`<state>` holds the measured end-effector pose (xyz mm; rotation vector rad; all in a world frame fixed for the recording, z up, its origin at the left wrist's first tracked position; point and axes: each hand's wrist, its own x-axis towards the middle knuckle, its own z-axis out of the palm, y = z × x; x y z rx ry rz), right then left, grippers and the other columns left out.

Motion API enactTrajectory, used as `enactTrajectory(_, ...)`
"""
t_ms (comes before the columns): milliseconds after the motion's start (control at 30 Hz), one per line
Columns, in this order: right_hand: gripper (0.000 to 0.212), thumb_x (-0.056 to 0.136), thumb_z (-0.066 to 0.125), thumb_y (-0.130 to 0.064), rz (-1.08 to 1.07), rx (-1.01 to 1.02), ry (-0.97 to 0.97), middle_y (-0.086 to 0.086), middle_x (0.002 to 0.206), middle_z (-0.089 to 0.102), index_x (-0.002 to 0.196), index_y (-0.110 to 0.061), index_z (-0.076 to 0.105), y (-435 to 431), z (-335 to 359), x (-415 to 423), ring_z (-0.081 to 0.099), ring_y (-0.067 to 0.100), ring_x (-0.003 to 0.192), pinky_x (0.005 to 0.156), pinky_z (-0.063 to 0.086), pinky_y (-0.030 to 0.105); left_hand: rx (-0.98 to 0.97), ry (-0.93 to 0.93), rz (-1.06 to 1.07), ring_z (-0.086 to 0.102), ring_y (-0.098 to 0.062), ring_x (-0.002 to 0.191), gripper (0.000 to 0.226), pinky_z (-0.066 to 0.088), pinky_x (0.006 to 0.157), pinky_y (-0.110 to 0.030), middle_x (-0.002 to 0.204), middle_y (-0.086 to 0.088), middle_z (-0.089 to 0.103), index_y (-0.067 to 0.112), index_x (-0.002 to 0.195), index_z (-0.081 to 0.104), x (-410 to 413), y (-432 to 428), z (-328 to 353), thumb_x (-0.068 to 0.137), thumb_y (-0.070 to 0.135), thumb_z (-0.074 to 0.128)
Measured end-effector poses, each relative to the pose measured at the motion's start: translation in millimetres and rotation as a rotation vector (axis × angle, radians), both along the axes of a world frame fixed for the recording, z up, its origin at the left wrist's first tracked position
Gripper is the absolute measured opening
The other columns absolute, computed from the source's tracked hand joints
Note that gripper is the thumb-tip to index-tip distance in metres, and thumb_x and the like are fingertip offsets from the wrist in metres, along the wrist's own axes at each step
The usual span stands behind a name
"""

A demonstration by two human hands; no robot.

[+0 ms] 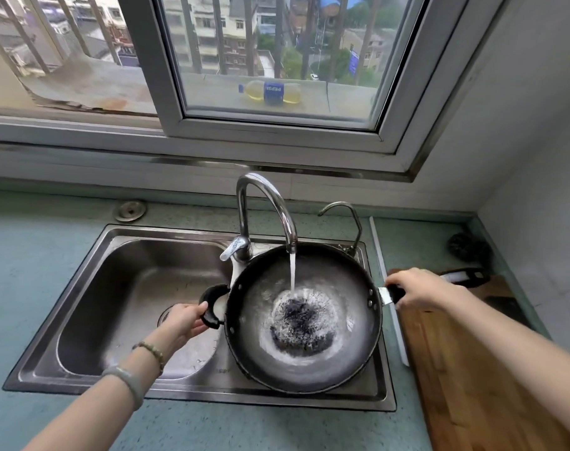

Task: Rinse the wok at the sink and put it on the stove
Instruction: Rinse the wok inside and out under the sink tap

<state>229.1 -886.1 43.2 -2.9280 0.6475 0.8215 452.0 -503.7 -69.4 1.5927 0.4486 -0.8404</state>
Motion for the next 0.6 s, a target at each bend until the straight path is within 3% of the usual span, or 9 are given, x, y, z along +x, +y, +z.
enactTrajectory(133, 0.048, 0.074, 0.066, -0.035, 0.037, -0.116, -0.051, -0.005, 0.122, 0.063, 0.121, -0.032, 0.054, -2.7, 6.3, -4.6, 0.056, 0.018, 0.117, 0.088, 0.039, 0.031, -0.035, -0.022, 0.017, 0.064, -0.019, 0.053, 0.006, 0.054, 0.051, -0.026, 0.073, -0.013, 0.062, -0.001, 0.097, 0.053, 3.0, -13.3, 1.2, 0.096, 0.004, 0.051)
enactTrajectory(267, 0.050, 0.076, 0.069, -0.036, -0.055, -0.092, -0.099, 0.001, 0.117, 0.062, 0.122, -0.030, 0.050, -6.7, -19.6, -20.5, 0.054, 0.021, 0.116, 0.091, 0.038, 0.034, -0.103, -0.126, 0.022, 0.059, -0.026, 0.072, 0.017, 0.052, 0.067, -0.030, 0.081, -0.016, 0.061, -0.001, 0.111, 0.053, 7.9, -20.7, 11.5, 0.093, -0.001, 0.053)
enactTrajectory(433, 0.052, 0.079, 0.070, -0.038, -0.163, 0.028, -0.118, 0.002, 0.118, 0.061, 0.123, -0.026, 0.046, 0.1, -58.0, -37.7, 0.054, 0.023, 0.116, 0.090, 0.037, 0.036, -0.108, -0.303, -0.058, 0.064, -0.022, 0.076, 0.016, 0.058, 0.061, -0.019, 0.087, -0.013, 0.066, -0.001, 0.106, 0.062, 17.0, -23.5, 34.2, 0.091, 0.000, 0.058)
enactTrajectory(600, 0.050, 0.078, 0.071, -0.034, -0.250, 0.178, -0.054, -0.002, 0.128, 0.059, 0.123, -0.027, 0.049, 0.8, -63.5, -40.3, 0.051, 0.020, 0.121, 0.096, 0.036, 0.035, -0.072, -0.305, -0.111, 0.066, -0.020, 0.069, 0.012, 0.058, 0.058, -0.022, 0.083, -0.013, 0.067, 0.003, 0.099, 0.062, 21.8, -27.8, 46.8, 0.088, 0.007, 0.065)
